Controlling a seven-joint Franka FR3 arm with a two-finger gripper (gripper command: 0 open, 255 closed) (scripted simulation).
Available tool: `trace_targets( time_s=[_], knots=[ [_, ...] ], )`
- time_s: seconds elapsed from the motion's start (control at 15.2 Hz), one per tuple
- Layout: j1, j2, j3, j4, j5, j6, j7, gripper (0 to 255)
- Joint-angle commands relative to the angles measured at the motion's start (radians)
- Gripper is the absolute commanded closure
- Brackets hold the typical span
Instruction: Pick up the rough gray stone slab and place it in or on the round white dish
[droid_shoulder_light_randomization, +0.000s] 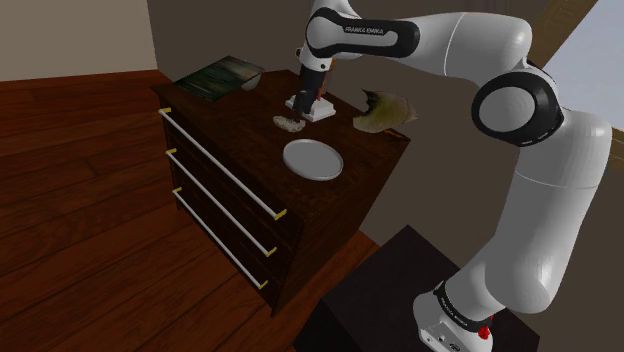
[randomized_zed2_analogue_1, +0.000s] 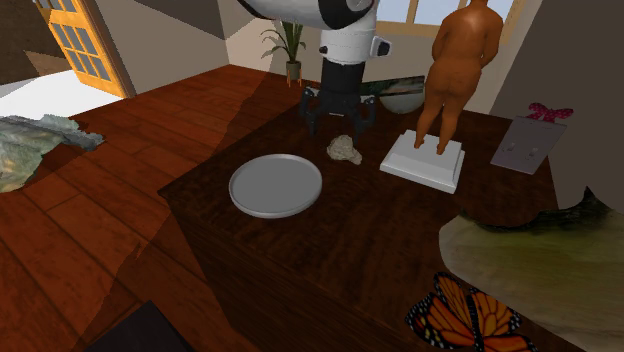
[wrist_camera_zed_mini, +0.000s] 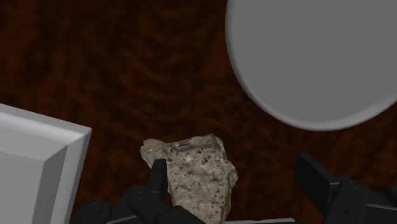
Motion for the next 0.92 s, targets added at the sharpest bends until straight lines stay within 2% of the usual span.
trace_targets(
  time_s=[0.0,0.07,0.53,0.86],
  knots=[
    [-0.006,0.067,0.012,0.084,-0.017,0.017,-0.105,0],
    [-0.007,0.095,0.018,0.119,-0.024,0.023,-0.141,0],
    [-0.005,0.108,0.018,0.045,-0.024,0.11,-0.142,0],
    [-0.005,0.11,0.018,0.039,-0.024,0.117,-0.142,0]
  ],
)
